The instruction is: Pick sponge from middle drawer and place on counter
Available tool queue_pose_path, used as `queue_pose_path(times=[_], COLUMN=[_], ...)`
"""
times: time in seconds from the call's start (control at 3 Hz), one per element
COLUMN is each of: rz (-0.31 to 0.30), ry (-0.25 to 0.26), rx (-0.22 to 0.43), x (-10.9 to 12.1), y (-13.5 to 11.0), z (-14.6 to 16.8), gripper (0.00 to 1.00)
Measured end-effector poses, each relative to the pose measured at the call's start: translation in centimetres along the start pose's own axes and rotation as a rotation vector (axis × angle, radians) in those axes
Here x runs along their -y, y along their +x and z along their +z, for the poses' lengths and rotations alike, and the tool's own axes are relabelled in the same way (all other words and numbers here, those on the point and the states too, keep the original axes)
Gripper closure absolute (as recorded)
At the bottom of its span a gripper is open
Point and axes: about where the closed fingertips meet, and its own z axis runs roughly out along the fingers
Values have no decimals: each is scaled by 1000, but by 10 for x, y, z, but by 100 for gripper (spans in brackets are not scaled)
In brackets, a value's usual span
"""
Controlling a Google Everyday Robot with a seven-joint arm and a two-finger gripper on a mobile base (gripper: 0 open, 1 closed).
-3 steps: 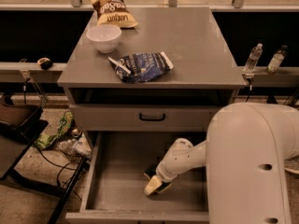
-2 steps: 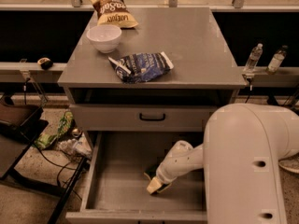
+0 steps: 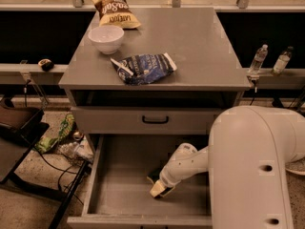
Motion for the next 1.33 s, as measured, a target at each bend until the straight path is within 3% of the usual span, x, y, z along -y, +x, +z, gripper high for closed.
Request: queue_pose_path(times=[0.33, 1.33], rz=[0, 0], ry=[0, 0], rx=[0, 0], x=[0, -1], y=[0, -5], z=[0, -19], gripper=[96, 100])
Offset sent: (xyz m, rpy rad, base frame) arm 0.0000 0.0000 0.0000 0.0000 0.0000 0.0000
